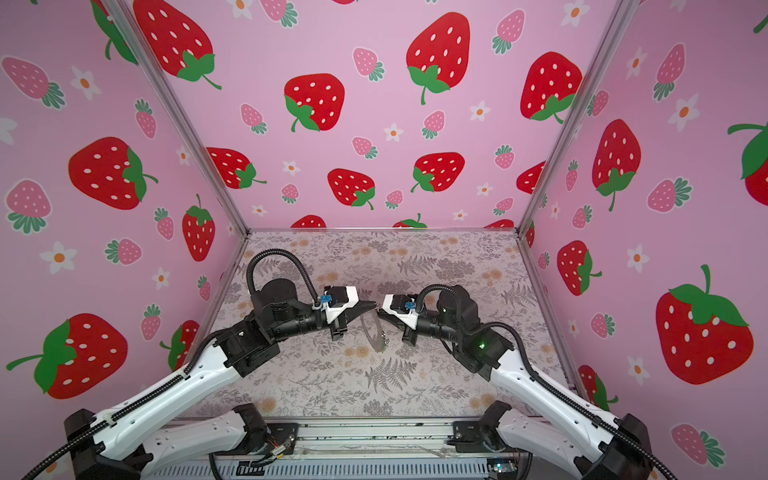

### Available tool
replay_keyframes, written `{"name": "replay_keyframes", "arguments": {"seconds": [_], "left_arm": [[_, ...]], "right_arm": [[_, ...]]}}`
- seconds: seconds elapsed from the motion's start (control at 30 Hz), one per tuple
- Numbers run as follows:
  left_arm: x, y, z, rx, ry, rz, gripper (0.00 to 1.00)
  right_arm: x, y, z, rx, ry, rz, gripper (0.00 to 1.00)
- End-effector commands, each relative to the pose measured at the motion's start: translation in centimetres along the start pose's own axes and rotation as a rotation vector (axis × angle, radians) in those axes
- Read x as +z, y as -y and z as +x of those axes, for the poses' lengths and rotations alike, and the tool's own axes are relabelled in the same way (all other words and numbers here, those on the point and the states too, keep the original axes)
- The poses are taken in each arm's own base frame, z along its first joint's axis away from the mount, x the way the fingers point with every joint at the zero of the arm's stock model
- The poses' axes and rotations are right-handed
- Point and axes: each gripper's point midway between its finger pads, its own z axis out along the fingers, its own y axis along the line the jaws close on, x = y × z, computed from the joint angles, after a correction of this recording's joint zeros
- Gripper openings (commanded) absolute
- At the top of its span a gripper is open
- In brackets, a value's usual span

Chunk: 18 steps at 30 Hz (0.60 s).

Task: Put the keys on the keyring

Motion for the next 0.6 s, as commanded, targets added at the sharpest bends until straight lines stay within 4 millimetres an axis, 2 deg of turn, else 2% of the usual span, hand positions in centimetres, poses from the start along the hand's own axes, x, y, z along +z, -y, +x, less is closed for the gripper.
{"name": "replay_keyframes", "arguments": {"seconds": [0.0,0.1,0.13,0.2,0.27,0.37,0.47,0.57], "left_arm": [[-0.6,-0.7,-3.3,0.039,0.124,-0.026,0.0],[-0.5,-0.6,-3.0,0.031,0.129,-0.023,0.0],[-0.6,-0.5,-2.9,0.029,0.126,-0.022,0.0],[-0.6,-0.6,-2.6,0.029,0.116,-0.024,0.0],[-0.9,-0.6,-2.4,0.026,0.114,-0.022,0.0],[-1.4,-0.6,-2.3,0.017,0.131,-0.01,0.0],[-1.6,-0.4,-2.3,0.012,0.142,0.02,0.0],[-1.6,-0.1,-2.4,0.013,0.151,0.039,0.0]], "right_arm": [[0.1,-0.3,-0.7,-0.017,0.005,-0.039,0.0],[0.1,-0.3,-1.1,-0.03,0.016,-0.05,0.01],[0.1,-0.2,-1.1,-0.033,0.011,-0.043,0.09],[-0.3,0.2,-0.9,-0.05,-0.012,-0.007,0.14],[-1.4,1.0,-0.6,-0.086,-0.03,0.055,0.22],[-3.4,1.8,-1.0,-0.134,-0.017,0.14,0.29],[-4.5,2.1,-2.3,-0.165,0.012,0.173,0.31],[-4.4,1.5,-3.7,-0.177,0.048,0.126,0.3]]}}
